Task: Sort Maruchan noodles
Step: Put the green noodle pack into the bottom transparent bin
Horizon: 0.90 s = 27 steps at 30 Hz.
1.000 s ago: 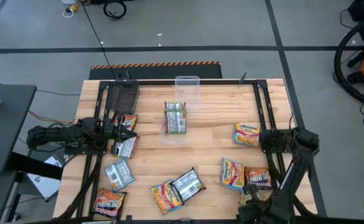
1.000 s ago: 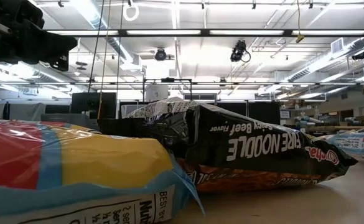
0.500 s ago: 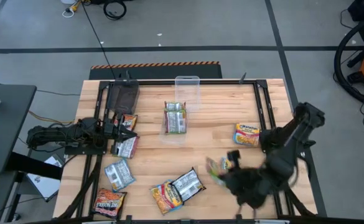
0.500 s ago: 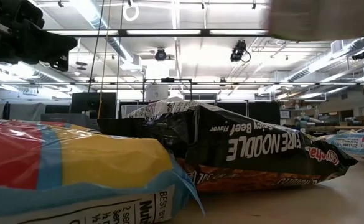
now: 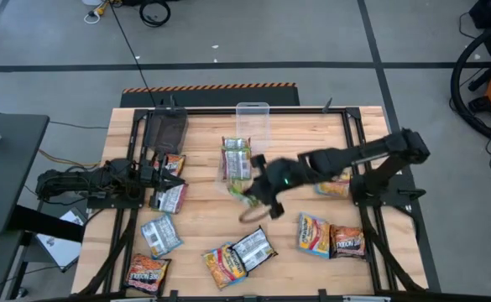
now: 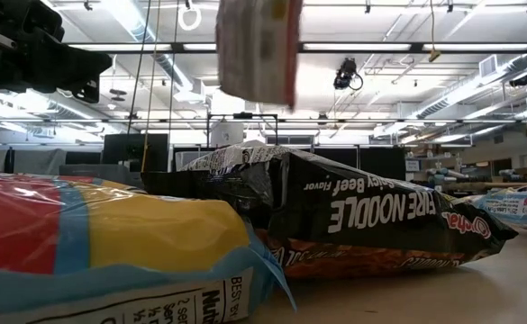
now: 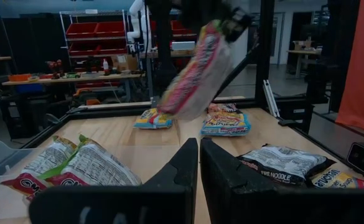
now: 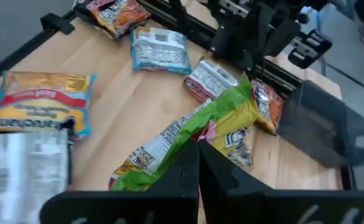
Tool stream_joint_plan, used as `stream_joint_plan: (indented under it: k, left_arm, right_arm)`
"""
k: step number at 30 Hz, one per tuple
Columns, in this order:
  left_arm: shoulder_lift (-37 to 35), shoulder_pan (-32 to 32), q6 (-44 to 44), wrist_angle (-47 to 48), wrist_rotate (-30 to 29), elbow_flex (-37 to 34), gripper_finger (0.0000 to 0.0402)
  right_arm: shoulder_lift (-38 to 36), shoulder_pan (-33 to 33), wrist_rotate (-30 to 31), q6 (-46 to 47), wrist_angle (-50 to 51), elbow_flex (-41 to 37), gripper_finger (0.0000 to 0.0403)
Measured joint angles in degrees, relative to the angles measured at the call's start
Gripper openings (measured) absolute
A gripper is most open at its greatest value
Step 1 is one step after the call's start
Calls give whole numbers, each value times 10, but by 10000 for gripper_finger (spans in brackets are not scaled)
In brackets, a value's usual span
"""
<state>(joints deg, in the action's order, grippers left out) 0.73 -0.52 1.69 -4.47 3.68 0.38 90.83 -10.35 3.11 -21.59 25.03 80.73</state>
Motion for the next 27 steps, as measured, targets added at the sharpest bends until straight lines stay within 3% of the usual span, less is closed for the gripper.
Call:
stream_joint_plan:
  k: [11, 17, 22, 27]
  left_arm:
    - [0, 0, 0, 0, 0, 0, 25]
    - [0, 0, 0, -4, 0, 0, 25]
    - [0, 0, 0, -1, 0, 0, 25]
    - [0, 0, 0, -1, 0, 0, 25]
  right_arm:
    - [6, 157, -190, -58, -218, -114, 3]
    - [59, 195, -286, -56, -248, -125, 3]
    - [104, 205, -323, -57, -256, -125, 4]
    - [123, 222, -292, -60, -250, -125, 6]
